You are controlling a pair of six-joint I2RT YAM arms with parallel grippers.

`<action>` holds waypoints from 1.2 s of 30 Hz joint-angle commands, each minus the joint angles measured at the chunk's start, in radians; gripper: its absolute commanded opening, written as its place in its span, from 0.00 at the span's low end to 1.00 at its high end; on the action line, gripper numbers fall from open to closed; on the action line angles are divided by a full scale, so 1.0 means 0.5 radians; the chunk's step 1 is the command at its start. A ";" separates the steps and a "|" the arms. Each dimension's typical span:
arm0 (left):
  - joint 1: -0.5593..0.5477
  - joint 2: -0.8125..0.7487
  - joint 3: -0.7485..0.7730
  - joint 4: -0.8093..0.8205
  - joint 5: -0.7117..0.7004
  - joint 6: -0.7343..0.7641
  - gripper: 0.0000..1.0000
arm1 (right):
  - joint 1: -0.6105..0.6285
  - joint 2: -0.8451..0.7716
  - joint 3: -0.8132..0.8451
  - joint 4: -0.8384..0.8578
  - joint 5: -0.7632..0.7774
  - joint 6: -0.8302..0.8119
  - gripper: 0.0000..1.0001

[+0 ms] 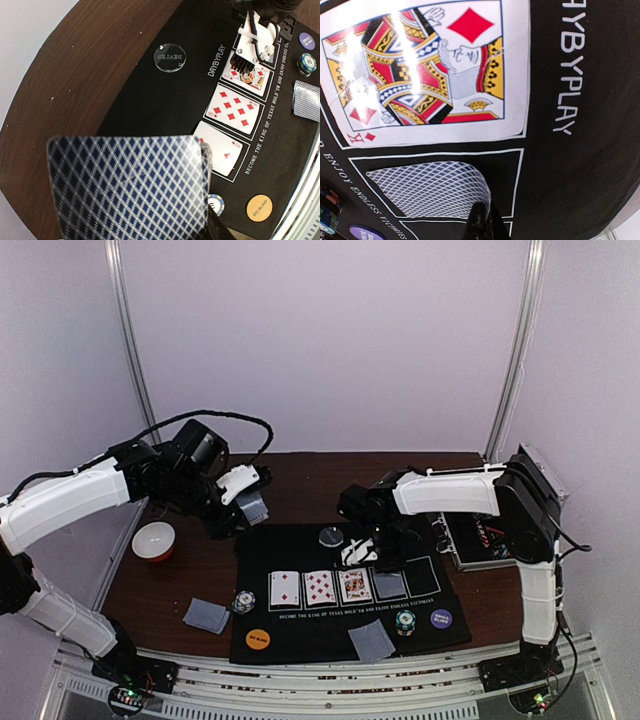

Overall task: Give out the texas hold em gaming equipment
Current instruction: Place the poker card in the community card area, then pick up the poker card from the face-down deck piles.

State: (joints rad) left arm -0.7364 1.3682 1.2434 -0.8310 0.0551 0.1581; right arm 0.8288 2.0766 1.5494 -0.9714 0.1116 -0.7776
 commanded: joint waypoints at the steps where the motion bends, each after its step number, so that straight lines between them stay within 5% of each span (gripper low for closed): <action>1: 0.006 -0.030 -0.014 0.073 -0.010 -0.010 0.41 | -0.010 0.044 0.023 -0.033 0.040 0.101 0.00; 16: 0.006 -0.045 -0.017 0.070 -0.009 -0.011 0.41 | -0.008 -0.095 0.037 0.187 0.255 0.310 0.49; 22: 0.006 -0.063 -0.020 0.073 -0.006 -0.004 0.41 | -0.053 -0.541 -0.113 0.964 0.329 0.628 0.96; 26: 0.006 -0.073 -0.013 0.075 0.004 0.013 0.41 | -0.133 -0.814 -0.114 1.336 -0.167 1.157 1.00; 31: 0.003 -0.085 -0.005 0.074 0.024 0.026 0.41 | -0.162 -0.891 -0.282 2.045 -1.405 1.798 1.00; 36: 0.003 -0.095 0.003 0.073 0.048 0.033 0.41 | -0.091 -0.650 -0.264 2.548 -1.645 2.384 1.00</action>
State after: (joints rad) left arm -0.7364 1.3479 1.2377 -0.8310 0.0601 0.1600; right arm 0.7525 1.6279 1.4311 0.0780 -0.4610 0.1165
